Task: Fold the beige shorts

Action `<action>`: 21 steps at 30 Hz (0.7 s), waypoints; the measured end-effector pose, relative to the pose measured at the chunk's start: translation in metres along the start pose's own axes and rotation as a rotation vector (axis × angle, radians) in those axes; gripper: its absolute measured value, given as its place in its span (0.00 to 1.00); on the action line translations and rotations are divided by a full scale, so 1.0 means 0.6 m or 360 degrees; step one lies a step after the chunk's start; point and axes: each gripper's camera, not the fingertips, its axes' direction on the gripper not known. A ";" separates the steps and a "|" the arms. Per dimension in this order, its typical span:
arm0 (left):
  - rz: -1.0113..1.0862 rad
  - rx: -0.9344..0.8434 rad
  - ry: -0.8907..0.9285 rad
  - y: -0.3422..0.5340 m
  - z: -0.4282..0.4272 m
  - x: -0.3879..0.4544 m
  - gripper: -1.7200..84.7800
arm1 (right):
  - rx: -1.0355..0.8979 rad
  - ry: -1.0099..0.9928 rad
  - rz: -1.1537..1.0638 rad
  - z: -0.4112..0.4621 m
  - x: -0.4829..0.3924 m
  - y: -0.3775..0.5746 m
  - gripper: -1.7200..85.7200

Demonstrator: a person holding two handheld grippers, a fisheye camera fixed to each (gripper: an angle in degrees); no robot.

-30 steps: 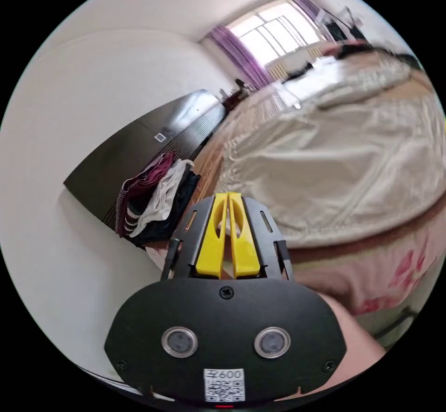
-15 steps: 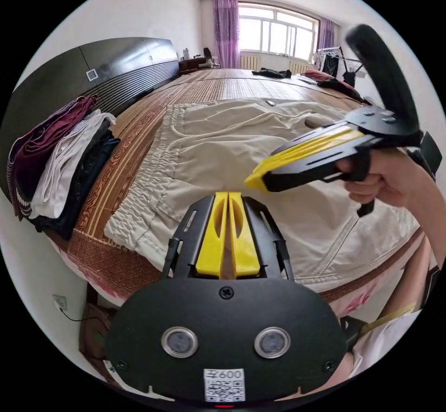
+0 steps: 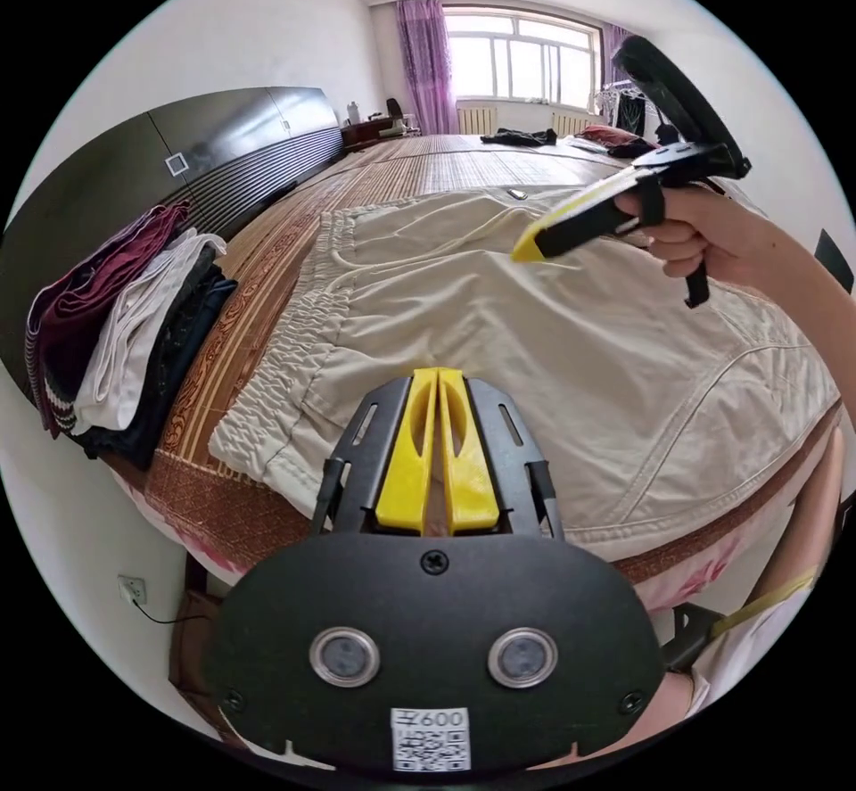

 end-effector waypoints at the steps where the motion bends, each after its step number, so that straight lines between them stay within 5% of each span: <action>1: 0.0029 -0.0023 -0.0047 -0.011 0.002 0.016 0.03 | -0.0049 0.0062 0.0043 0.009 0.016 0.012 0.01; 5: 0.0399 -0.0390 -0.0191 -0.113 0.016 0.089 0.03 | 0.0095 0.0024 0.0398 -0.004 0.122 0.059 0.01; 11: 0.0374 -0.0259 -0.0214 -0.275 0.097 0.144 0.03 | 0.0220 -0.0085 0.0661 -0.043 0.243 0.118 0.01; 21: 0.0311 -0.0239 -0.0250 -0.287 0.184 0.166 0.02 | 0.0276 0.0055 0.0859 -0.259 0.434 0.414 0.01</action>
